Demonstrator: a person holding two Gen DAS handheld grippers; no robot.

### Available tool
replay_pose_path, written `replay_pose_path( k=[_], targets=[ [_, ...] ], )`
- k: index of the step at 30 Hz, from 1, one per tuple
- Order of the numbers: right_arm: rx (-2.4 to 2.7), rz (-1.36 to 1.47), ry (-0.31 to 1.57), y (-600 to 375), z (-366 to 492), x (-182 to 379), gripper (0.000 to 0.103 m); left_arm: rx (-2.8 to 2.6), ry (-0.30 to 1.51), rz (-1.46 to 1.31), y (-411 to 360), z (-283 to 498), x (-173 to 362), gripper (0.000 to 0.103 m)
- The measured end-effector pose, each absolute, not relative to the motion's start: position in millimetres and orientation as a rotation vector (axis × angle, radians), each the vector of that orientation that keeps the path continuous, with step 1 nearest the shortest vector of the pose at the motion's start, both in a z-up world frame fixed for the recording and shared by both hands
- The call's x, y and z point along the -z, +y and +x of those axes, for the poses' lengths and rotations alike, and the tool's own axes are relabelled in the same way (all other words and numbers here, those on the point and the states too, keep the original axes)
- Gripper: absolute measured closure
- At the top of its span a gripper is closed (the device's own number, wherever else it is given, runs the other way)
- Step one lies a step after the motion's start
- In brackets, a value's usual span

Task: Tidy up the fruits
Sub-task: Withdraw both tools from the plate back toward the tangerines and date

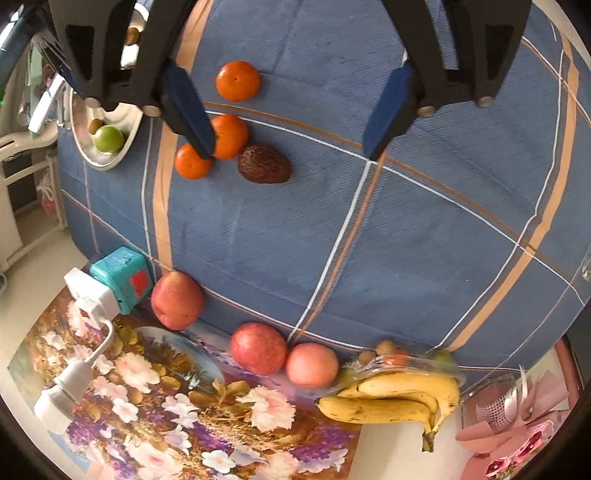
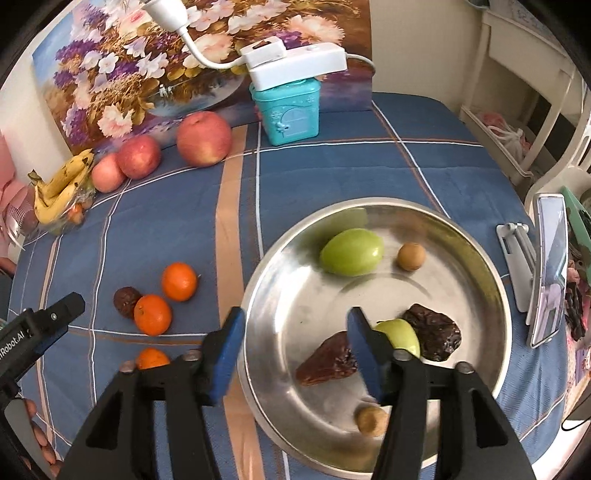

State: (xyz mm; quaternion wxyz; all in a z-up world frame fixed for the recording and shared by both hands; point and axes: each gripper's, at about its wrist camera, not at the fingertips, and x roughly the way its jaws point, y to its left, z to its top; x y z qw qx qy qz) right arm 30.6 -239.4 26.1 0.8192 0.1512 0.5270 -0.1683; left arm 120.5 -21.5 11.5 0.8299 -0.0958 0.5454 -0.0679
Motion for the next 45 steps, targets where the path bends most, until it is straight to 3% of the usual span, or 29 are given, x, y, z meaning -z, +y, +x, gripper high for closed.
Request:
replay_pose_path(
  k=[5,8,16,19,45],
  targets=[
    [0.365,0.319,1.131,-240.3,31.8,-22.9,0.033,0.109,1.139,-0.168,-21.1,121.6,-10.6,0.000],
    [0.370,0.328,1.129,-241.8,32.4,-22.1,0.019,0.092,1.136,-0.162,-18.7,122.8,-9.0,0.000],
    [0.364,0.347,1.127,-244.0,34.3,-19.4,0.018,0.033,1.120,-0.151,-10.3,125.9,-5.3,0.000],
    [0.369,0.345,1.117,-244.2,34.9,-19.6,0.004,0.025,1.121,-0.157,-6.6,127.3,-3.3,0.000],
    [0.343,0.309,1.112,-219.2,54.6,-24.4,0.004,0.109,1.118,-0.261,-3.8,143.7,6.3,0.001]
  ],
)
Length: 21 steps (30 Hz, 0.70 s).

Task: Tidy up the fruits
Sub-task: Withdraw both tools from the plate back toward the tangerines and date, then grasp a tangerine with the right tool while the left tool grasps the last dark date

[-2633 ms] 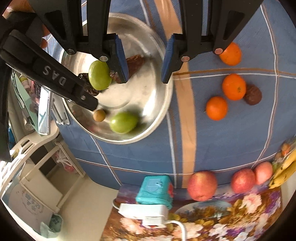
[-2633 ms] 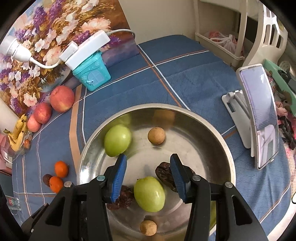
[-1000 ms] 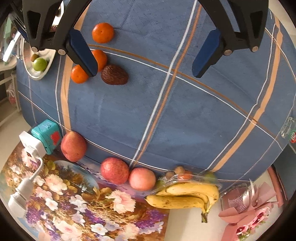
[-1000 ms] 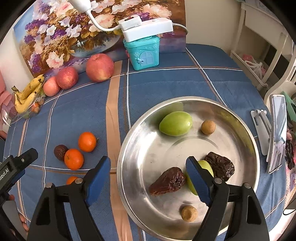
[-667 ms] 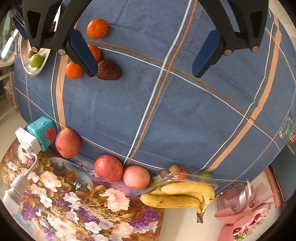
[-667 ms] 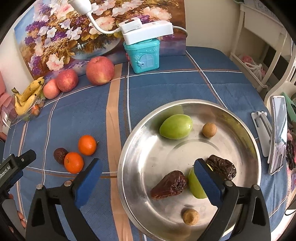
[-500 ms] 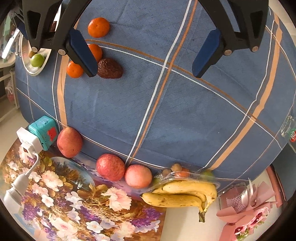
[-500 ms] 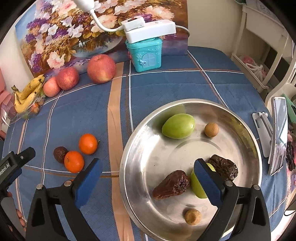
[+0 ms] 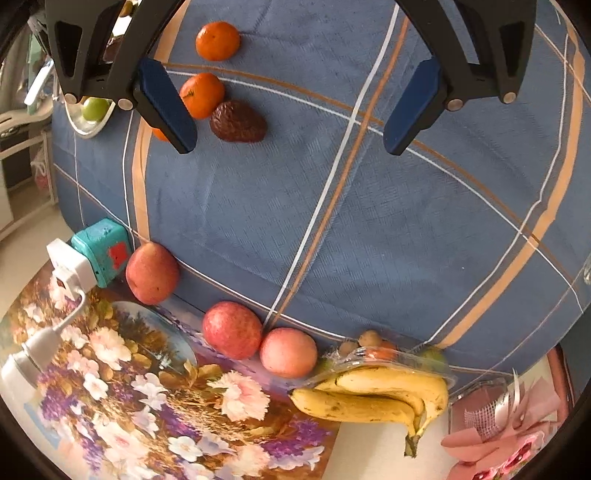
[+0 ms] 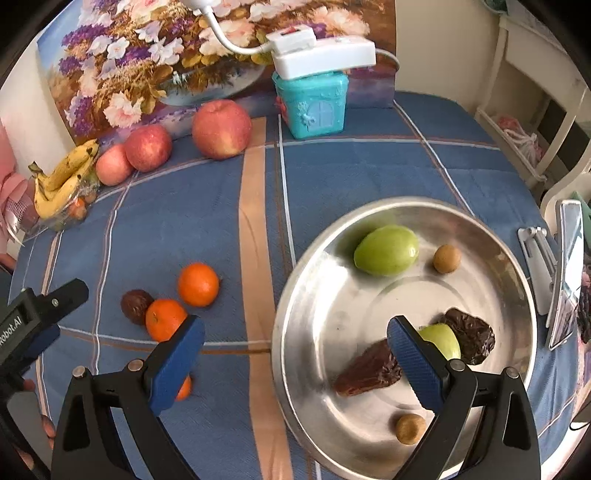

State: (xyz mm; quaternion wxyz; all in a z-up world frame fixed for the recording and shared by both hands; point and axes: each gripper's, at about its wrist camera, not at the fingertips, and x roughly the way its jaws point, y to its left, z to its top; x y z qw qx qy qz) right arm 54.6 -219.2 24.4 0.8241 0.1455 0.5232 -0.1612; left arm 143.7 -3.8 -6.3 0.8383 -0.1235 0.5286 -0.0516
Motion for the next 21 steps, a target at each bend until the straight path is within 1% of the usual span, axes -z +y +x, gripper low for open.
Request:
replay_pose_path(
  k=[3,5,7,9,10,11,14,18,20,21],
  targets=[
    [0.326,0.309,1.090,-213.6,61.6,-29.8,0.004,0.118,1.135,-0.296,-1.7,147.6,13.0,0.003],
    [0.309,0.324,1.081,-210.6,69.6,-30.3,0.004,0.129,1.150,-0.288,-4.3,149.9,17.0,0.011],
    [0.290,0.343,1.081,-207.4,80.0,-27.9,0.004,0.142,1.163,-0.281,-6.9,152.9,20.6,0.013],
    [0.287,0.351,1.085,-205.1,89.0,-23.9,0.007,0.160,1.182,-0.293,-9.2,155.4,25.1,0.013],
    [0.283,0.354,1.089,-204.2,93.3,-21.6,0.011,0.173,1.193,-0.297,-11.0,156.5,27.7,0.015],
    [0.275,0.360,1.094,-203.3,98.2,-18.6,0.017,0.183,1.202,-0.295,-13.4,157.1,29.6,0.018],
    [0.244,0.414,1.111,-202.6,106.9,-8.4,0.025,0.210,1.227,-0.283,-21.1,159.0,34.4,0.026],
    [0.227,0.452,1.131,-200.3,114.3,3.3,0.033,0.214,1.240,-0.267,-25.1,161.2,38.7,0.030],
    [0.222,0.483,1.136,-200.8,116.7,8.8,0.038,0.231,1.248,-0.278,-26.5,162.2,40.4,0.038],
    [0.220,0.494,1.139,-201.3,117.3,11.0,0.038,0.244,1.254,-0.296,-26.9,163.2,41.2,0.040]
  ],
)
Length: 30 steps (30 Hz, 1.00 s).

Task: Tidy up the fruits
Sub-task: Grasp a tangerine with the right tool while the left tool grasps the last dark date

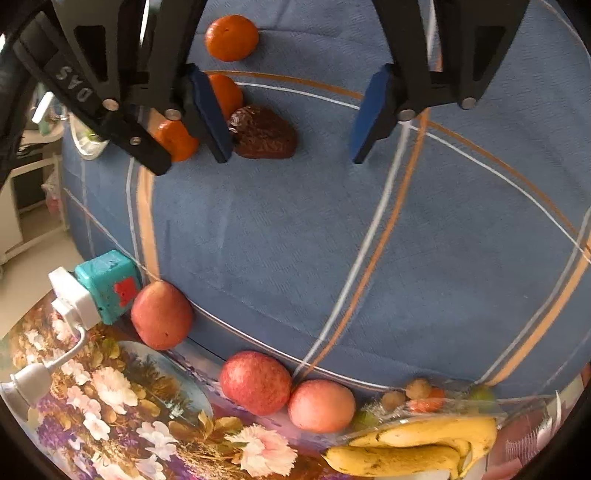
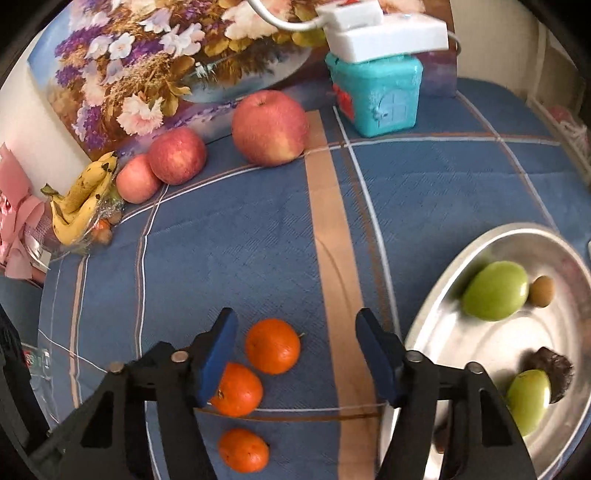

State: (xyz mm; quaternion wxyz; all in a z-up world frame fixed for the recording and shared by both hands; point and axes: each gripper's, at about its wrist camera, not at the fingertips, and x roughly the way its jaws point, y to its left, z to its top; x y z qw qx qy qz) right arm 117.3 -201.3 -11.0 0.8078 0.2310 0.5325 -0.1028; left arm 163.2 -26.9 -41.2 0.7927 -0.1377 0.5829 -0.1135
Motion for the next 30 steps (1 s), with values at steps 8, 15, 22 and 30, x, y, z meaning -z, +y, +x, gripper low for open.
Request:
replay_pose_path(
  k=[8,15,22,30],
  targets=[
    [0.186,0.555,1.145,-198.9,116.7,18.1,0.053,0.288,1.302,-0.396,-24.5,165.7,47.7,0.046],
    [0.180,0.581,1.145,-199.9,115.0,18.8,0.058,0.311,1.319,-0.437,-24.0,166.9,48.2,0.057],
    [0.158,0.591,1.141,-196.2,114.3,20.2,0.063,0.285,1.270,-0.440,-12.6,168.7,32.7,0.057],
    [0.156,0.603,1.146,-191.4,111.7,24.4,0.067,0.221,1.248,-0.479,7.0,169.9,28.1,0.057]
  ],
)
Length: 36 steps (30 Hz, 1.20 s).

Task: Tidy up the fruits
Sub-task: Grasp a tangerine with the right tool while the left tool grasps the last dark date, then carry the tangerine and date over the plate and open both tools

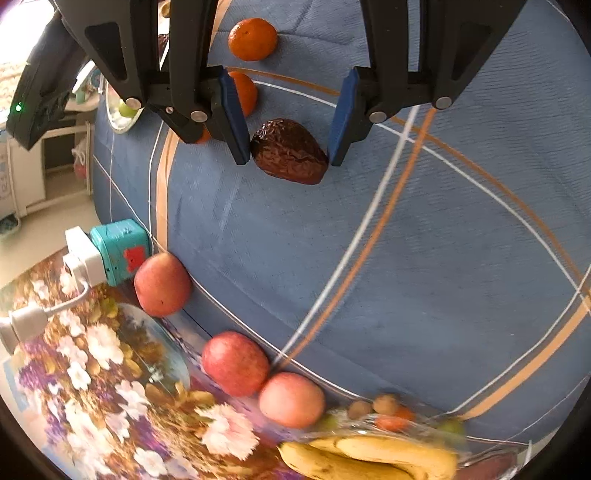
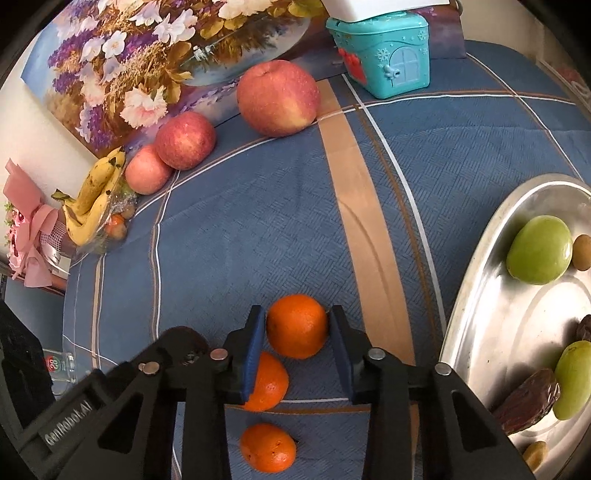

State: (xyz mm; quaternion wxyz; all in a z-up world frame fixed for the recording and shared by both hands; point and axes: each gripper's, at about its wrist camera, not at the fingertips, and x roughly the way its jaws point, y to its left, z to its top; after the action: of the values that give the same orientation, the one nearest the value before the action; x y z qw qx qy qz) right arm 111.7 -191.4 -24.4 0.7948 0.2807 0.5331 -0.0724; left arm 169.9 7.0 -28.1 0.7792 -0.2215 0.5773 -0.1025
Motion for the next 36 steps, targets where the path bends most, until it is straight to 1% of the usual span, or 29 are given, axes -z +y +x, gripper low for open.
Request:
replay_pose_path(
  k=[5,17,31,36],
  targets=[
    [0.155,0.614,1.125,-192.4,106.8,17.6,0.067,0.207,1.225,-0.478,9.6,166.4,20.2,0.057],
    [0.171,0.587,1.080,-194.6,72.5,-19.9,0.067,0.221,1.179,-0.450,11.2,150.6,1.7,0.057],
    [0.246,0.583,1.048,-213.9,15.3,-37.4,0.067,0.308,1.153,-0.366,-26.9,110.7,-20.9,0.057],
    [0.313,0.575,1.030,-231.7,0.2,-42.8,0.067,0.401,1.154,-0.309,-63.4,97.5,-25.4,0.057]
  ],
)
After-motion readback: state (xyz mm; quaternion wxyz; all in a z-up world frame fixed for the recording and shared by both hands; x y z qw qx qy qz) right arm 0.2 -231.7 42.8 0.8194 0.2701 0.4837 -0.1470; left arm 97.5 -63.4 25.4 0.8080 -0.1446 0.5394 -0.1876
